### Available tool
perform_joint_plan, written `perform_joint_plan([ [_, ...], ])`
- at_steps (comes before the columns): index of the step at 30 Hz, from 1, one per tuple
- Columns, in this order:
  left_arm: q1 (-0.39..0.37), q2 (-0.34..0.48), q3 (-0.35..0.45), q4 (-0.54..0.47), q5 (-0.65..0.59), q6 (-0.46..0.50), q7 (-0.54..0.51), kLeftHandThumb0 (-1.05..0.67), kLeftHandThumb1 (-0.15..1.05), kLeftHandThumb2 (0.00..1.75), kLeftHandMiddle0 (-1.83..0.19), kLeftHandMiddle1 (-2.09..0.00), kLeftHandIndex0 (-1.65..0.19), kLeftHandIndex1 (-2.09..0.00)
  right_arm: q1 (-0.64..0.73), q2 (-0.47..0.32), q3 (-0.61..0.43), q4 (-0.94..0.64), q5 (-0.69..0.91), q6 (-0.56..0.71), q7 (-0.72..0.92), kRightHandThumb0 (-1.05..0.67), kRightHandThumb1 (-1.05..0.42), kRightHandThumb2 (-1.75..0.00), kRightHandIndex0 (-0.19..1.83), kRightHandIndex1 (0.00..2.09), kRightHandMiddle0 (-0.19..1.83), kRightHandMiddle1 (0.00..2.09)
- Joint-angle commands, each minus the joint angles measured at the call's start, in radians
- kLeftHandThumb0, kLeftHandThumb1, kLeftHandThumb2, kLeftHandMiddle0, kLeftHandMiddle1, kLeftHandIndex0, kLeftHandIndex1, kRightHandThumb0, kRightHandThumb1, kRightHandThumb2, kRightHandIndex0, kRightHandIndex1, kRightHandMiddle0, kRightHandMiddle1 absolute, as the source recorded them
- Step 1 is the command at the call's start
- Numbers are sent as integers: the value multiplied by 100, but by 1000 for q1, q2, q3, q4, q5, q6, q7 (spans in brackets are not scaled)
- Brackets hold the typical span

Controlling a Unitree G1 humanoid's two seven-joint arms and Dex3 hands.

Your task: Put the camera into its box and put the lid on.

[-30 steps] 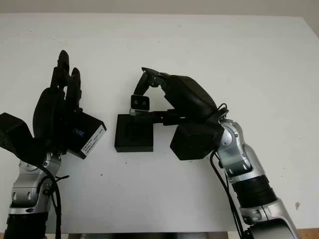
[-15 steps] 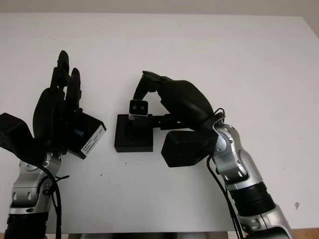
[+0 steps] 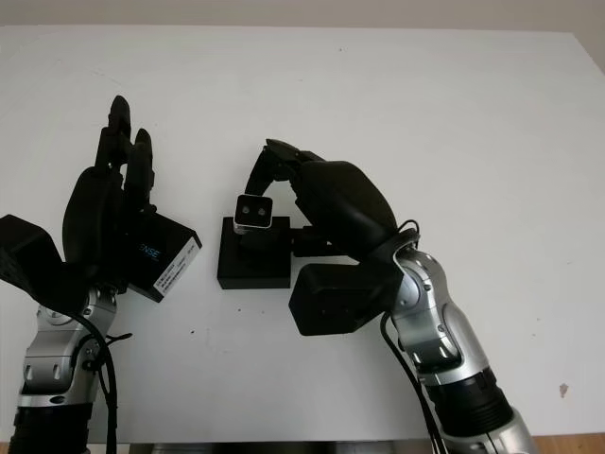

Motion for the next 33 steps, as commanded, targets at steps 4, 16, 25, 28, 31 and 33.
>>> perform_joint_plan([
  [4, 3, -2, 3, -10, 0, -1, 4, -84, 105, 52, 19, 0, 19, 0, 9, -3, 0, -8, 19, -19, -1, -39, -105, -19, 29, 6, 27, 181],
  [16, 2, -8, 11, -10, -14, -4, 0, -83, 105, 50, 19, 0, 19, 0, -11, -24, 2, 41, 14, -53, 4, -41, -105, -20, 28, 5, 27, 183],
  [25, -1, -7, 13, -4, -14, -9, -2, -83, 105, 50, 19, 0, 19, 0, -12, -31, 3, 69, 11, -71, -4, -42, -105, -19, 29, 6, 28, 181],
  [28, -2, -6, 14, -3, -14, -8, -2, -83, 105, 49, 19, 0, 19, 0, -10, -29, 3, 81, 12, -81, -11, -42, -105, -19, 29, 6, 29, 182],
  [31, -3, -3, 11, 0, -7, -14, -2, -83, 105, 50, 19, 0, 19, 0, -6, -26, 4, 88, 10, -88, -20, -42, -105, -19, 30, 6, 29, 182],
  [33, -1, -5, 13, -2, -10, -9, -1, -83, 105, 50, 19, 0, 19, 0, -3, -23, 6, 87, 13, -88, -22, -42, -105, -19, 30, 6, 28, 181],
])
